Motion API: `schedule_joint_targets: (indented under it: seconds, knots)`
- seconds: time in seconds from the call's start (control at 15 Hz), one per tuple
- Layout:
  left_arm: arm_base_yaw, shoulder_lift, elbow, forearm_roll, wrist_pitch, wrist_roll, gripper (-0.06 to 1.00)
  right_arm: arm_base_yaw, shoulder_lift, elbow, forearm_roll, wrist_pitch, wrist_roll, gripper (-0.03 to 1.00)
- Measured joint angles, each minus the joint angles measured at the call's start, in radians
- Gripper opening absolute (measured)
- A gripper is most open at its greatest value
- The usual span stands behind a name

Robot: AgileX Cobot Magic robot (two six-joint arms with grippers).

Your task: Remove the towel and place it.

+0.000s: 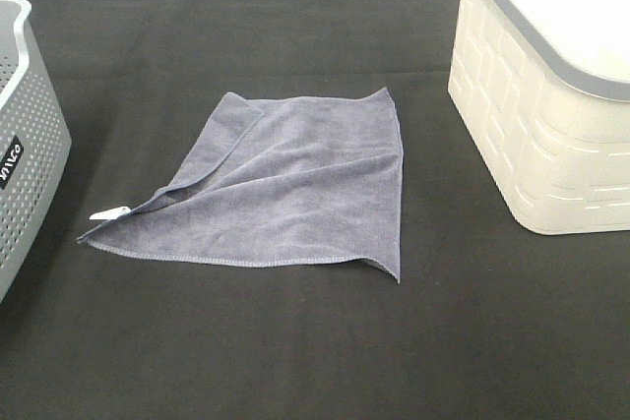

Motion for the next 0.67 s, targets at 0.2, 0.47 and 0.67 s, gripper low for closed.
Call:
schedule_joint_targets:
  seconds: [0.2, 0.47, 0.67]
  knots:
    - [0.0, 0.0, 0.0, 0.003, 0.0, 0.001, 0.74, 0.0, 0.0, 0.0, 0.0, 0.0, 0.0, 0.71]
    - [0.0, 0.0, 0.0, 0.003, 0.0, 0.001, 0.74, 0.0, 0.0, 0.0, 0.0, 0.0, 0.0, 0.71]
    - [0.0, 0.0, 0.0, 0.003, 0.0, 0.003, 0.74, 0.0, 0.0, 0.0, 0.0, 0.0, 0.0, 0.71]
